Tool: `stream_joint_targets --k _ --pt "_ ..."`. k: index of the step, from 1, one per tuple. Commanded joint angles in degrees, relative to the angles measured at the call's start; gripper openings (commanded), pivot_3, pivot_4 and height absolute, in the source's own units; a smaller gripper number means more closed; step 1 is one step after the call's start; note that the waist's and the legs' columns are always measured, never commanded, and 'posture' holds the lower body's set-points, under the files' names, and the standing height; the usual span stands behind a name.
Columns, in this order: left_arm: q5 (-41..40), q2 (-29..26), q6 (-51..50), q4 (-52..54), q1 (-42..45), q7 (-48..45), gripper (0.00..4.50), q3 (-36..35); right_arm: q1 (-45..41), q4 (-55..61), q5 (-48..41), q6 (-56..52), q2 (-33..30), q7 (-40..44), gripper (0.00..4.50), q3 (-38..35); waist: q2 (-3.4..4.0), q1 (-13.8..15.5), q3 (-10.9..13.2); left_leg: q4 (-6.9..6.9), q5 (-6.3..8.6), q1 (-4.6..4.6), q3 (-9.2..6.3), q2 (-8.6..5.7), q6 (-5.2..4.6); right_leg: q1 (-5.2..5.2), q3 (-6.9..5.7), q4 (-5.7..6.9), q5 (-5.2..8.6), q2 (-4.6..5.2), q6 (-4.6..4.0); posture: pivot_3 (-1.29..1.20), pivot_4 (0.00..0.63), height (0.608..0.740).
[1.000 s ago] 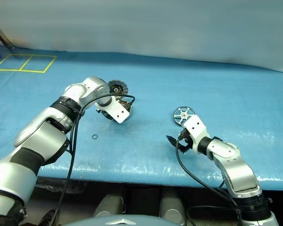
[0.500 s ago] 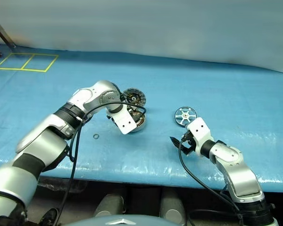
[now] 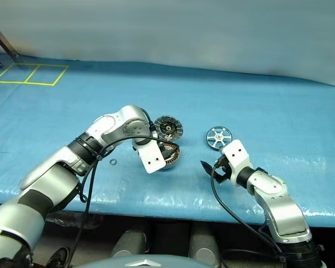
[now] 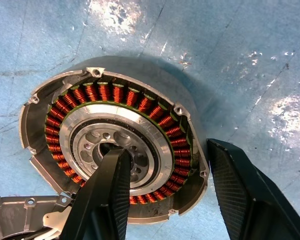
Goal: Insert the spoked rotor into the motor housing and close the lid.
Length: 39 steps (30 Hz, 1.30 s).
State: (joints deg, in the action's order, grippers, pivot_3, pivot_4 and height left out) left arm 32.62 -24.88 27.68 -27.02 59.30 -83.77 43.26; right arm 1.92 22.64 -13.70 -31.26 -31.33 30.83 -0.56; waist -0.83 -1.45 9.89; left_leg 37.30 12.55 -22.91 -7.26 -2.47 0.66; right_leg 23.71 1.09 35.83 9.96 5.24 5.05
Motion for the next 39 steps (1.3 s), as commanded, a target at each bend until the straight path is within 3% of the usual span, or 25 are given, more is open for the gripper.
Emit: stream_joint_targets --k 1,3,4,8,13,18,25,35,39 --pt "-1.13 -1.0 -0.69 2.19 -0.26 -1.79 2.05 -0.26 -0.27 1.74 0.04 1.04 0.07 -0.22 4.5 -0.76 0.0 -0.02 0.0 0.0 0.0 0.01 0.0 0.0 0.0 0.0 0.0 0.01 0.0 0.0 0.0 0.0 0.15 0.74" --pt "-1.76 -1.37 -1.19 2.9 -0.7 -3.11 2.05 -0.16 -0.5 1.57 0.09 1.12 0.17 -0.21 4.5 -0.67 0.0 -0.09 0.0 0.0 0.0 0.01 0.0 0.01 0.0 0.0 0.0 0.01 0.02 0.0 -0.03 0.0 0.15 0.74" --pt "-1.98 -1.49 -1.47 3.15 -0.92 -3.53 2.82 -0.18 -0.59 1.48 0.12 1.18 0.21 -0.2 4.5 -0.63 0.01 -0.12 0.0 0.0 0.0 0.01 0.0 0.01 0.0 0.0 0.0 0.01 0.03 -0.01 -0.05 0.0 0.15 0.74" --pt "-3.1 -1.66 -4.71 5.14 -2.43 -2.84 4.06 -1.62 -0.84 1.33 0.17 1.28 0.41 -0.22 4.5 -0.55 0.01 -0.08 0.0 -0.01 0.0 0.03 0.0 0.01 0.0 -0.01 0.0 0.02 0.04 -0.01 -0.07 0.0 0.15 0.74" --pt "-11.26 -3.27 -11.64 11.27 -5.38 -8.43 4.06 -2.98 -0.87 0.69 0.38 1.57 0.72 -0.18 4.5 -0.21 0.01 -0.15 -0.01 -0.02 0.0 0.02 0.0 0.02 0.0 0.0 0.0 0.01 0.05 0.0 -0.09 0.0 0.15 0.74" --pt "-20.71 -8.79 -21.09 19.41 -7.64 -8.73 4.06 -4.95 -1.01 0.02 0.43 1.86 1.13 -0.16 4.5 0.01 0.02 -0.27 0.0 -0.07 0.0 0.05 -0.03 0.04 0.0 0.02 -0.01 0.04 0.09 -0.02 -0.15 0.0 0.15 0.74" --pt "-21.83 -13.13 -23.41 18.81 -11.42 -1.43 4.06 -13.81 -1.29 -0.81 0.67 2.78 1.89 -0.17 4.5 -0.11 0.03 -0.26 0.0 -0.06 0.0 0.21 -0.02 0.06 0.0 -0.09 -0.01 0.09 0.15 -0.04 -0.26 0.0 0.15 0.74" --pt "-43.36 -9.5 -44.23 35.15 -29.11 12.35 4.06 -34.87 0.25 -0.77 0.62 4.65 3.38 -1.04 4.5 -1.3 0.05 -0.36 0.0 -0.17 0.0 0.21 -0.06 0.08 0.01 -0.04 -0.03 0.06 0.16 -0.03 -0.27 0.0 0.15 0.74" --pt "-48.54 -8.11 -49.19 41.9 -37.07 17.85 4.06 -38.75 2.15 0.43 0.16 4.94 3.94 -1.49 4.5 -1.76 0.07 -0.31 -0.01 -0.18 0.0 0.29 -0.06 0.09 0.01 -0.09 -0.03 0.07 0.18 -0.03 -0.31 0.0 0.15 0.74"
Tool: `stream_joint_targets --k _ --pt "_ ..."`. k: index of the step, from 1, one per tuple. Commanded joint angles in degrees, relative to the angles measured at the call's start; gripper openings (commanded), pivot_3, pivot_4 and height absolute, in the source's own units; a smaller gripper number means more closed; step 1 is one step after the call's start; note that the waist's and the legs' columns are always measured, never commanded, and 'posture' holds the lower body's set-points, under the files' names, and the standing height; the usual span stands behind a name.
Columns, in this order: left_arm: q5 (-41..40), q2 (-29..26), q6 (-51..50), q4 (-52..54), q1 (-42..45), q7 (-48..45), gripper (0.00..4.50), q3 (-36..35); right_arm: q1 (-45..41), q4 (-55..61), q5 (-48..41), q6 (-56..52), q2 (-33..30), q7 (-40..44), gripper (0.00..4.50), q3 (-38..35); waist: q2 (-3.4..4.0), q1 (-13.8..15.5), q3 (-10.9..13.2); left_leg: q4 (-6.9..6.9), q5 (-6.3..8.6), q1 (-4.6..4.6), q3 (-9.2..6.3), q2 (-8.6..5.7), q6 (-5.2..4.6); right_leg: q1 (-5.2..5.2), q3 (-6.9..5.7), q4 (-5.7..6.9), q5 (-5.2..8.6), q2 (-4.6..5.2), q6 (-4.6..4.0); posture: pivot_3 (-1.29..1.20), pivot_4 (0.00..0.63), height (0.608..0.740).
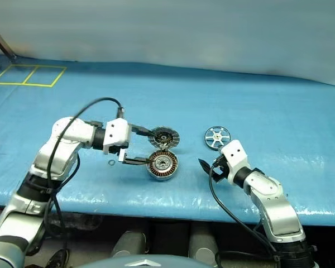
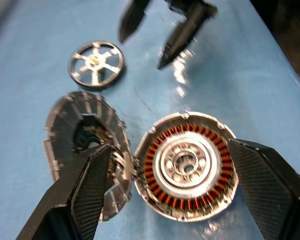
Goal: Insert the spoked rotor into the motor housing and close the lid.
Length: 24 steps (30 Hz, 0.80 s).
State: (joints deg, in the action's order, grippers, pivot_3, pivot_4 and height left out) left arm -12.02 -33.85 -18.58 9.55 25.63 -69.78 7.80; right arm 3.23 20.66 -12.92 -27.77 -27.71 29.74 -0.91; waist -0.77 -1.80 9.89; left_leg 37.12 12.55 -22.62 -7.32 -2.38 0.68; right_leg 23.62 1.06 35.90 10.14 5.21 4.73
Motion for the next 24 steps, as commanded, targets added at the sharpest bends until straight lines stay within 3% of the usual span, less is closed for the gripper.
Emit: stream_joint_targets --k 1,5,11,19,24 --pt "-4.76 1.25 -3.78 6.42 -5.47 5.39 4.06 -4.03 1.44 2.65 -0.66 1.47 0.42 -0.46 4.5 -1.55 0.02 0.07 -0.01 0.0 0.0 0.01 0.01 0.0 0.0 -0.01 0.01 0.0 0.0 0.0 0.0 0.0 0.15 0.74" --pt "-2.83 1.25 -1.33 6.88 -13.71 11.97 4.06 -6.53 3.35 3.55 -0.84 1.57 0.53 -0.71 4.5 -2.22 0.03 0.15 -0.02 0.0 0.0 0.03 0.06 -0.01 0.01 -0.01 0.02 0.0 0.0 0.02 -0.01 0.0 0.15 0.74" --pt "-6.13 10.21 4.56 6.03 -20.87 23.36 4.06 -13.57 5.43 5.43 -1.46 1.15 0.59 -1.36 4.5 -3.42 0.04 1.01 -0.03 0.03 0.0 0.04 0.07 -0.01 0.05 -0.04 0.02 -0.01 0.01 0.08 -0.02 0.0 0.15 0.74" --pt "-7.09 9.84 2.92 7.48 -31.76 26.93 4.06 -15.0 6.82 6.71 -1.68 0.21 0.37 -1.73 4.5 -3.83 0.05 1.03 -0.04 -0.05 0.02 0.02 0.16 0.0 0.08 0.03 0.02 -0.06 0.04 0.1 -0.05 0.0 0.15 0.74" --pt "-6.55 12.36 5.12 4.2 -35.98 30.74 4.06 -15.46 6.6 6.76 -1.77 -0.36 -0.08 -1.38 4.5 -3.85 0.05 1.16 -0.04 -0.03 0.05 0.0 0.17 0.02 0.12 0.02 0.0 -0.07 0.04 0.15 -0.05 0.0 0.15 0.74"
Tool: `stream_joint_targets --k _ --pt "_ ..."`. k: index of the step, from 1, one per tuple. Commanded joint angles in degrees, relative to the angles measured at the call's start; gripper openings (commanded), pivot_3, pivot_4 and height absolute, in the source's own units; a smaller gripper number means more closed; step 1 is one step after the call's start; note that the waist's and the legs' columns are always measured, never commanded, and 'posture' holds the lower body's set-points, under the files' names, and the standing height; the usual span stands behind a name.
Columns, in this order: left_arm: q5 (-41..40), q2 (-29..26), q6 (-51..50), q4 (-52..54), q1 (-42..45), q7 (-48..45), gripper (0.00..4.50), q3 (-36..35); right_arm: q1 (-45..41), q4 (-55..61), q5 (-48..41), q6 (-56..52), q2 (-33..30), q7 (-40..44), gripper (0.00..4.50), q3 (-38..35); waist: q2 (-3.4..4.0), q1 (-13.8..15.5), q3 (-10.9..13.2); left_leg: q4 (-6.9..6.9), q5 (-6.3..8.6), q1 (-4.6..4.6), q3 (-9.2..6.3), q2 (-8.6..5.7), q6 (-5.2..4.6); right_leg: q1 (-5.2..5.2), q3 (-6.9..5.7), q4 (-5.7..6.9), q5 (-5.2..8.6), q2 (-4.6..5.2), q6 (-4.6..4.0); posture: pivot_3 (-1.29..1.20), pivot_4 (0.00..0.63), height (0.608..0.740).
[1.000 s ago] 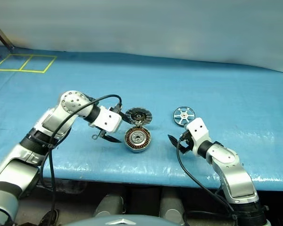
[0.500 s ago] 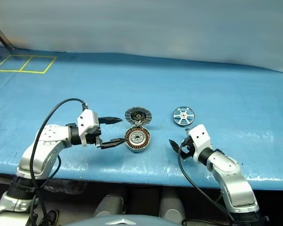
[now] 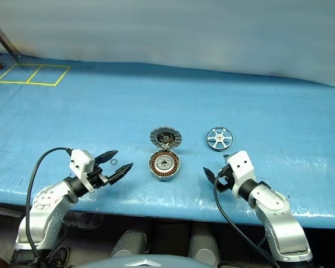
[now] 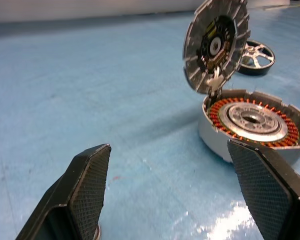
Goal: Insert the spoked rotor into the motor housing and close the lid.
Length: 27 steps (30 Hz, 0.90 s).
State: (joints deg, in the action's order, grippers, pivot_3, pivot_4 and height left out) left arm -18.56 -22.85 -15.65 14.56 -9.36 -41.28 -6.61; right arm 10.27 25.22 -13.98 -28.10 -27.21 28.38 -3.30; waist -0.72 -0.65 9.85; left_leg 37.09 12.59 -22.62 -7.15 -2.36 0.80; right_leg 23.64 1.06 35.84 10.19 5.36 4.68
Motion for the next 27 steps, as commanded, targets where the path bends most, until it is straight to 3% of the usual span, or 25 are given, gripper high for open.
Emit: stream_joint_targets --k 1,6,19,23,25,27 --pt "-0.42 2.25 2.47 -1.52 -1.19 3.22 4.06 -1.46 -0.5 2.15 -0.74 -0.09 -0.68 0.08 4.5 -1.52 0.02 0.01 -0.01 0.0 0.01 -0.01 0.03 0.01 0.02 0.0 -0.01 -0.01 0.0 0.02 0.0 0.0 0.15 0.74" --pt "-0.9 5.12 2.98 -4.52 -0.66 6.81 4.06 -2.59 -1.01 1.89 -0.73 -0.67 -1.12 0.3 4.5 -1.29 -0.01 0.0 0.0 0.0 0.03 -0.06 0.07 0.01 0.05 0.04 -0.02 -0.04 0.0 0.05 0.01 0.0 0.15 0.74" --pt "3.04 4.37 2.0 -8.03 1.29 11.91 4.06 -0.48 -1.68 1.53 -0.3 -1.09 -1.54 0.31 4.5 -0.33 -0.01 -0.01 0.0 -0.03 0.07 -0.09 0.1 0.02 0.11 0.08 -0.03 -0.07 0.01 0.05 0.01 0.0 0.15 0.74" --pt "5.18 3.04 -0.18 -8.24 1.88 12.15 2.82 1.94 -1.99 1.37 -0.07 -0.91 -1.38 0.2 4.5 0.19 0.01 -0.03 0.0 -0.03 0.19 -0.09 0.11 0.01 0.31 0.08 -0.03 -0.08 0.01 0.06 0.01 0.0 0.15 0.74" --pt "5.13 2.76 -0.96 -8.34 1.94 11.9 2.82 2.31 -2.16 1.4 0.0 -0.88 -1.39 0.12 4.5 0.24 0.04 -0.03 -0.02 -0.04 0.19 -0.08 0.11 0.01 0.31 0.08 -0.03 -0.08 0.01 0.06 0.01 0.0 0.15 0.74" --pt "4.83 2.55 -1.48 -7.92 1.6 11.63 2.42 2.51 -2.29 1.5 0.0 -0.91 -1.5 0.06 4.5 0.09 0.08 -0.01 -0.05 -0.03 0.19 -0.08 0.12 0.0 0.32 0.07 -0.03 -0.09 0.01 0.07 0.02 0.0 0.15 0.74"
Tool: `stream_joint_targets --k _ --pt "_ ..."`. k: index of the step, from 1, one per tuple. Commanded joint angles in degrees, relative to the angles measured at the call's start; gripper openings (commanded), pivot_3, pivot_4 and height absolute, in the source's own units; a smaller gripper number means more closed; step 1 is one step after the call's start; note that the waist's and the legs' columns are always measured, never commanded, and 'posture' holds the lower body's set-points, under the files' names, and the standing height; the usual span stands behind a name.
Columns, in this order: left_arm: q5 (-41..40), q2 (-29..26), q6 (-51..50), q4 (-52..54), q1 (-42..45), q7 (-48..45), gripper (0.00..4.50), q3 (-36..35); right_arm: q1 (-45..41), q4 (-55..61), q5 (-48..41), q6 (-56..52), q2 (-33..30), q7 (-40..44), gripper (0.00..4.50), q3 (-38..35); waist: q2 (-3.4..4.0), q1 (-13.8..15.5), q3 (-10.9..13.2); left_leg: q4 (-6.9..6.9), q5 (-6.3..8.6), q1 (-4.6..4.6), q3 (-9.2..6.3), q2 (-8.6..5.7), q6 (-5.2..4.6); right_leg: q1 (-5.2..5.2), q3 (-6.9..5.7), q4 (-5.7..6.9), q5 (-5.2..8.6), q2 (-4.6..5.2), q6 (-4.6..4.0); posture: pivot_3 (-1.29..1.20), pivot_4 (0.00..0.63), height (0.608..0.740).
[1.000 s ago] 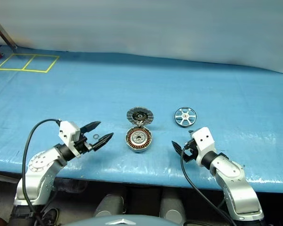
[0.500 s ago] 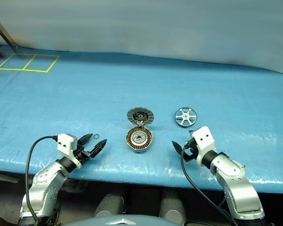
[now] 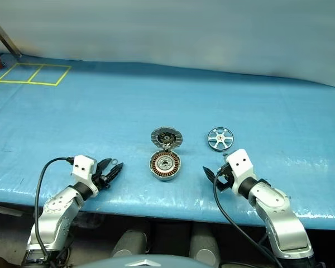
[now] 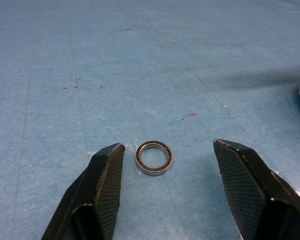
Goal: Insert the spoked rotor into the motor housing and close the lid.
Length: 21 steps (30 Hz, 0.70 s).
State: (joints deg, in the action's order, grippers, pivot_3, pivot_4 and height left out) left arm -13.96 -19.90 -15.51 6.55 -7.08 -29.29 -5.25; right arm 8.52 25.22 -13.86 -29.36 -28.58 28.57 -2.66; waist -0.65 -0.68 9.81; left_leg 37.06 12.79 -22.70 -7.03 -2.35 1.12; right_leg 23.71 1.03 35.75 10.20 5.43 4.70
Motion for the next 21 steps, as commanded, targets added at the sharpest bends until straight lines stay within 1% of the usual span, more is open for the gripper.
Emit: stream_joint_targets --k 1,4,6,7,8,11,13,16,21 --pt "0.27 -0.47 -1.79 0.25 -0.82 -0.29 2.22 1.23 -0.58 1.52 -0.13 0.34 -0.18 -0.13 4.5 -0.62 0.01 0.02 -0.01 0.0 0.02 0.0 0.0 0.0 0.03 0.0 0.0 0.0 0.0 0.0 0.0 0.0 0.15 0.74" --pt "1.5 -0.76 -2.42 -0.05 -1.39 1.05 1.26 1.5 -0.66 1.34 0.04 0.46 -0.22 -0.23 4.5 -0.7 0.03 0.01 -0.02 -0.01 0.03 0.0 0.0 0.0 0.05 0.0 0.0 -0.01 0.0 0.02 0.01 0.0 0.15 0.74" --pt "1.29 -0.77 -2.3 0.17 -1.88 0.88 1.26 1.6 -0.71 1.23 0.17 0.55 -0.19 -0.32 4.5 -0.63 0.04 0.01 -0.02 -0.03 0.04 0.0 0.0 -0.01 0.06 0.0 0.0 -0.03 0.01 0.03 0.01 0.0 0.15 0.74" --pt "1.35 -0.88 -2.21 0.5 -2.19 0.76 0.83 1.81 -0.79 1.17 0.21 0.58 -0.15 -0.35 4.5 -0.57 0.04 0.0 -0.03 -0.04 0.04 0.0 0.0 -0.01 0.06 0.0 0.0 -0.04 0.01 0.04 0.01 0.0 0.15 0.74" --pt "1.5 -0.89 -2.24 0.68 -2.33 0.96 0.71 1.9 -0.88 1.14 0.26 0.57 -0.13 -0.39 4.5 -0.5 0.04 0.0 -0.03 -0.04 0.04 0.0 0.0 -0.01 0.06 0.0 0.0 -0.05 0.01 0.04 0.01 0.0 0.15 0.74" --pt "2.18 -0.88 -0.99 0.44 -2.23 1.41 0.67 2.12 -1.08 0.91 0.45 0.66 -0.06 -0.43 4.5 -0.32 0.05 0.0 -0.03 -0.06 0.05 0.0 0.0 -0.01 0.07 0.01 0.0 -0.06 0.01 0.04 0.02 0.0 0.15 0.74" --pt "1.69 -0.78 0.64 0.85 -1.98 0.1 0.67 2.59 -1.16 0.78 0.54 0.72 -0.04 -0.42 4.5 -0.23 0.05 0.01 -0.03 -0.06 0.05 -0.01 0.0 -0.01 0.07 0.01 0.0 -0.06 0.01 0.04 0.02 0.0 0.15 0.74" --pt "-2.85 0.6 2.2 3.88 -1.33 -3.73 0.67 2.75 -1.23 0.7 0.53 0.73 0.08 -0.45 4.5 -0.27 0.05 0.03 -0.03 -0.07 0.05 -0.04 0.0 -0.01 0.08 0.02 -0.01 -0.1 0.01 0.05 0.02 0.0 0.15 0.74" --pt "-6.8 0.07 0.83 6.11 2.31 -6.23 0.67 1.92 -1.0 0.49 0.52 0.86 0.36 -0.58 4.5 -0.41 -0.07 0.05 0.06 -0.07 0.04 -0.27 -0.07 0.01 0.07 0.15 -0.13 -0.18 0.01 0.05 0.02 0.0 0.15 0.74"
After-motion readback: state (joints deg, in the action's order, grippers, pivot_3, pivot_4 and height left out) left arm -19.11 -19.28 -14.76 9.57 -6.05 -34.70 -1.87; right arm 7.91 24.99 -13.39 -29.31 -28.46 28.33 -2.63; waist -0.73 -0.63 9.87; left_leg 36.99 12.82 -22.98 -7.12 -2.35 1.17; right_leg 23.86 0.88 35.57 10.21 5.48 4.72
